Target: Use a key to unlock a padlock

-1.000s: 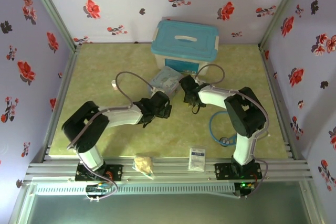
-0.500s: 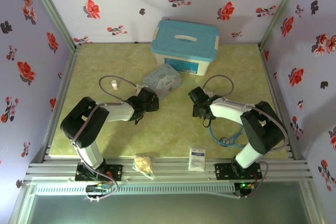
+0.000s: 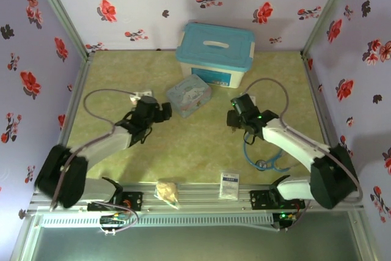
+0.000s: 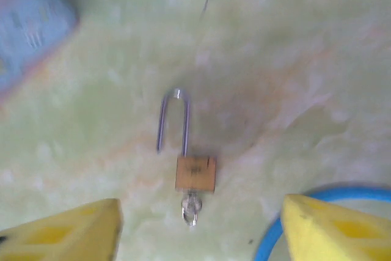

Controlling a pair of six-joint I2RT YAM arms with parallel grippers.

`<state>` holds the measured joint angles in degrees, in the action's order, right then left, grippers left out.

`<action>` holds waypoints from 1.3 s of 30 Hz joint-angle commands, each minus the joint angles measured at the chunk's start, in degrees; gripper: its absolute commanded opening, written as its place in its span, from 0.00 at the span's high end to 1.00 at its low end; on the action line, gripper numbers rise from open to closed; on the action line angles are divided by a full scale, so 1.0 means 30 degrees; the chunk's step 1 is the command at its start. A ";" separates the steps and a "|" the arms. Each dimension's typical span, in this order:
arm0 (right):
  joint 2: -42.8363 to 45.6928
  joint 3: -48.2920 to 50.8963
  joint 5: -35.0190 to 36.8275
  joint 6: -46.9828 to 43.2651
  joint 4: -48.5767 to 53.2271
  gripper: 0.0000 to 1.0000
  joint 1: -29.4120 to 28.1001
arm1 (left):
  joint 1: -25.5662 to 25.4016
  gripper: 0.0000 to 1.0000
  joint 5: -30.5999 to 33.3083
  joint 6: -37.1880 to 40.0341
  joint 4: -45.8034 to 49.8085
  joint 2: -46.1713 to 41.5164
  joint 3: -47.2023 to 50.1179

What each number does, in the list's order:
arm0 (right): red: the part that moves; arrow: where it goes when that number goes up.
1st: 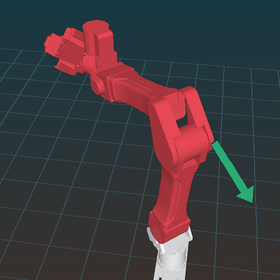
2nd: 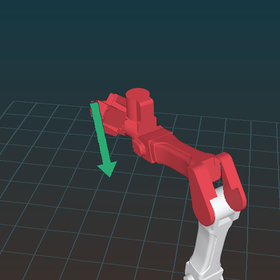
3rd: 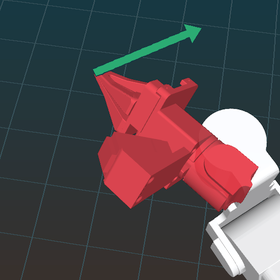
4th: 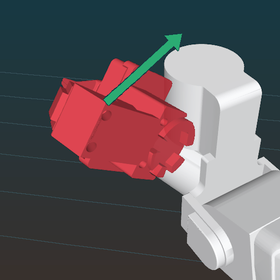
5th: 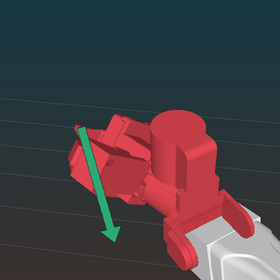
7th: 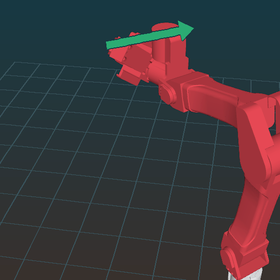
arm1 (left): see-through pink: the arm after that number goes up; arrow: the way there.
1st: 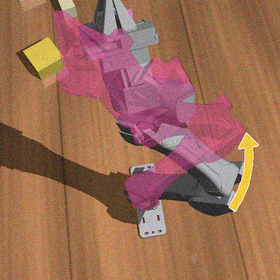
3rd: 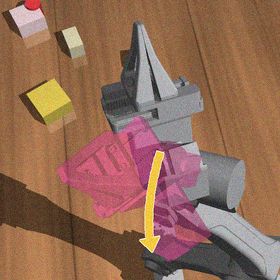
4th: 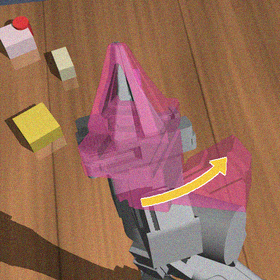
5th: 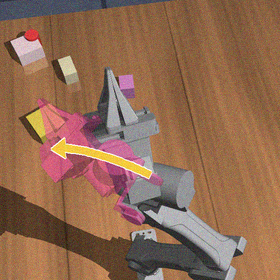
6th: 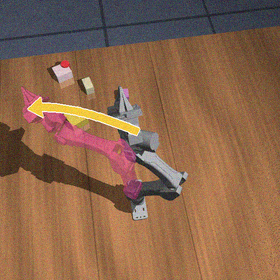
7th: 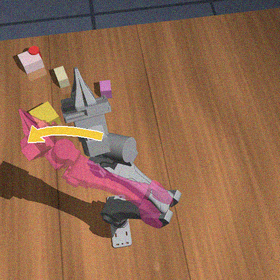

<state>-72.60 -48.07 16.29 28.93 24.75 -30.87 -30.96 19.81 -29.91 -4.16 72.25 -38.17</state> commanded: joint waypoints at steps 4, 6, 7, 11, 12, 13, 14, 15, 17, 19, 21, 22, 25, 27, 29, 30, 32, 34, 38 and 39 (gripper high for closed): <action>0.1695 0.1317 0.3514 -0.3596 -0.3692 0.01 0.4797 | 0.2588 0.00 0.4439 0.7640 -0.1830 -0.0666 0.0412; 0.1408 0.2726 0.3068 -0.4401 -0.6350 0.01 0.6445 | 0.3820 0.00 0.4508 0.8168 -0.2058 0.0219 0.0180; 0.1169 0.3233 0.3008 -0.4787 -0.7279 0.01 0.7211 | 0.4370 0.00 0.4502 0.8326 -0.2719 0.0472 0.0468; -0.0036 0.5385 0.3288 -0.6479 -1.1127 0.01 0.8759 | 0.5930 0.00 0.3538 1.0090 -0.6464 0.1319 0.2008; -0.0308 0.5819 0.3114 -0.6588 -1.1995 0.01 0.8968 | 0.6172 0.00 0.3105 1.0187 -0.6540 0.1562 0.2038; -0.0634 0.6194 0.2860 -0.6596 -1.2976 0.01 0.9166 | 0.6410 0.00 0.2422 1.0136 -0.6375 0.1766 0.2001; -0.0940 0.6643 0.2553 -0.6652 -1.3989 0.01 0.9315 | 0.6652 0.00 0.1495 1.0047 -0.6609 0.1928 0.2126; -0.1181 0.6912 0.2380 -0.6826 -1.4873 0.01 0.9353 | 0.6812 0.00 0.0994 1.0026 -0.7283 0.2225 0.2328; -0.1489 0.6982 0.2078 -0.6925 -1.5675 0.01 0.9381 | 0.7190 0.00 0.0205 1.0146 -0.8393 0.3380 0.2509; -0.1726 0.7334 0.1800 -0.6990 -1.7329 0.02 0.9383 | 0.7623 0.00 -0.0272 1.0073 -0.7513 0.4097 0.1715; -0.2043 0.7655 0.1487 -0.7214 -1.9023 0.02 0.9412 | 0.7889 0.00 -0.0355 1.0676 -0.8973 0.4209 0.2143; -0.2243 0.7755 0.1559 -0.7323 -1.9767 0.02 0.9440 | 0.8186 0.00 -0.0621 1.0854 -1.0553 0.4151 0.2780; -0.3308 0.8050 0.1401 -0.7093 -2.2049 0.01 0.9597 | 0.9983 0.00 -0.2907 0.9482 -1.2222 0.4437 0.3776; -0.4407 0.8012 0.0415 -0.7138 -2.2912 0.02 0.9811 | 1.0293 0.00 -0.3201 0.9040 -1.3535 0.4667 0.4409; -0.4869 0.8302 -0.0406 -0.7436 -2.3963 0.02 0.9820 | 1.0320 0.00 -0.3348 0.9023 -1.4136 0.4840 0.4659; -0.4947 0.8268 -0.0391 -0.7430 -2.3925 0.01 0.9822 | 1.0320 0.00 -0.3506 0.9055 -1.4216 0.4830 0.4718; -0.5191 0.8385 -0.0579 -0.7416 -2.4333 0.01 0.9864 | 1.0277 0.00 -0.3839 0.9238 -1.5944 0.5456 0.5279; -0.5600 0.8773 -0.0944 -0.7593 -2.5495 0.01 0.9928 | 1.0278 0.00 -0.3753 0.9225 -1.5654 0.5287 0.5331; -0.5608 0.8666 -0.0959 -0.7617 -2.5300 0.01 0.9910 | 1.0087 0.00 -0.3731 0.9686 -1.5574 0.5438 0.5197; -0.5670 0.8756 -0.0963 -0.7642 -2.5565 0.01 0.9913 | 1.0103 0.00 -0.3762 0.9700 -1.5663 0.5462 0.5196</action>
<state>-89.01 -22.41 14.39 7.40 -47.37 -1.48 -0.30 9.58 -1.50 -47.31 88.05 -22.52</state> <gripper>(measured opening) 0.992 0.996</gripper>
